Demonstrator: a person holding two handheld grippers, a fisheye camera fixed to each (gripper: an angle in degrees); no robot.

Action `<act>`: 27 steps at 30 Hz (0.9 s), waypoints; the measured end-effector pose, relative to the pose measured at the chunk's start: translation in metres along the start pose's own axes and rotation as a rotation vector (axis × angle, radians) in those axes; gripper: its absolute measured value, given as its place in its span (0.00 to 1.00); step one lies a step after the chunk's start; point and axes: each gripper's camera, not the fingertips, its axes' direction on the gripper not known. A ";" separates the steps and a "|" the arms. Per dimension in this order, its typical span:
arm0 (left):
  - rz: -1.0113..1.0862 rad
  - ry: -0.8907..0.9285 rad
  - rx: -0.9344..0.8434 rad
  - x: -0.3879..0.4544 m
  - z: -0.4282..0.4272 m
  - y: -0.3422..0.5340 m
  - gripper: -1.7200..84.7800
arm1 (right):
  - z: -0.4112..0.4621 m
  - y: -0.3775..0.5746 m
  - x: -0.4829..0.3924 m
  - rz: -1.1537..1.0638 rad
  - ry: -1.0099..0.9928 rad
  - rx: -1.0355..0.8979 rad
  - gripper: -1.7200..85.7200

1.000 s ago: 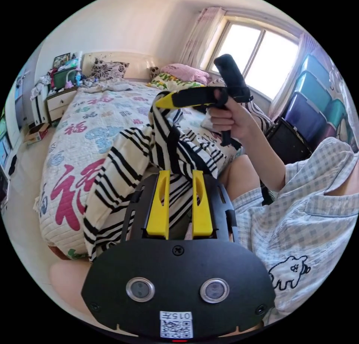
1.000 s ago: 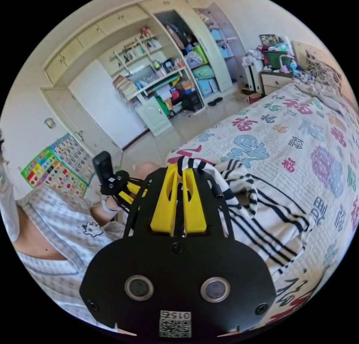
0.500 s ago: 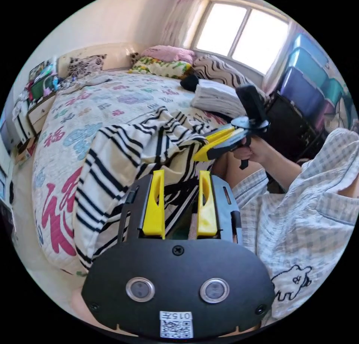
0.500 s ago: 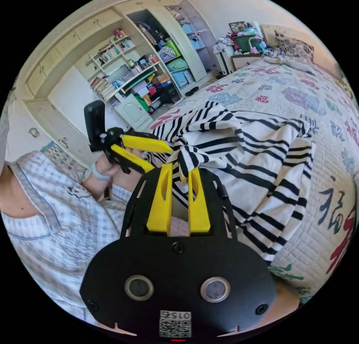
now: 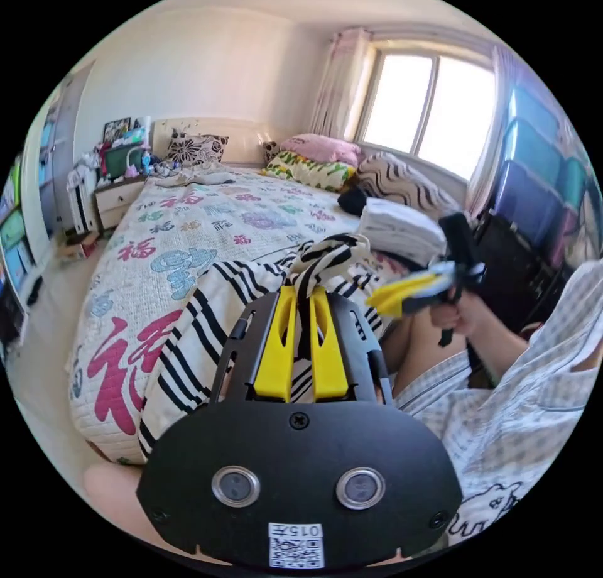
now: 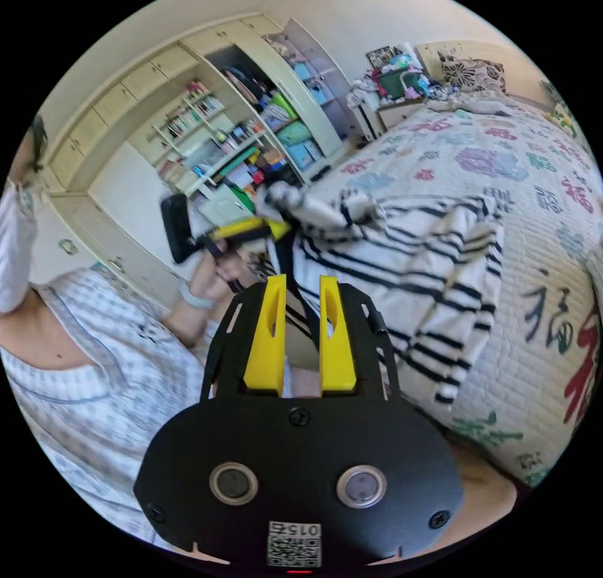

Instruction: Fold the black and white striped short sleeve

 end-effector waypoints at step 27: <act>-0.217 0.014 0.354 -0.181 0.023 -0.232 0.13 | -0.110 -0.319 0.097 0.106 0.297 0.207 0.11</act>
